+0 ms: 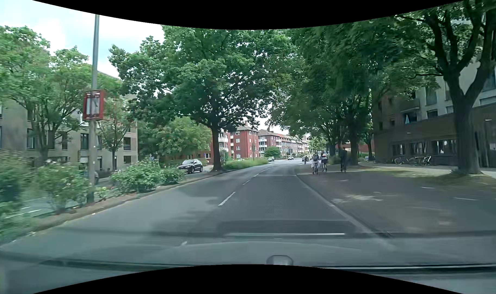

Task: Follow the waypoints while adhering to traffic rules and regulations

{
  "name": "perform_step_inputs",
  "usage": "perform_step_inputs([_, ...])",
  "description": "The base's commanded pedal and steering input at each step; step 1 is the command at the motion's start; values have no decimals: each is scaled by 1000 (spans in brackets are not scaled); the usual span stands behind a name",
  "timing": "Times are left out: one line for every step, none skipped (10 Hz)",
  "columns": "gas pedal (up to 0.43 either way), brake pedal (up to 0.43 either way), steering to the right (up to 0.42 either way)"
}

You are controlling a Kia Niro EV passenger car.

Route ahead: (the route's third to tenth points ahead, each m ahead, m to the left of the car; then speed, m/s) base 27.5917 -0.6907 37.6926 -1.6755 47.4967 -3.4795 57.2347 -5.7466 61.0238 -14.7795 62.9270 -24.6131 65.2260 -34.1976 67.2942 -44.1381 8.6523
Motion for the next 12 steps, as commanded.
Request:
perform_step_inputs([28,18,26])
perform_step_inputs([28,18,25])
perform_step_inputs([28,18,20])
perform_step_inputs([28,18,16])
perform_step_inputs([28,18,15])
perform_step_inputs([28,18,15])
perform_step_inputs([28,18,15])
perform_step_inputs([28,18,15])
perform_step_inputs([39,18,15])
perform_step_inputs([39,18,16])
perform_step_inputs([39,18,16])
perform_step_inputs([39,18,17])
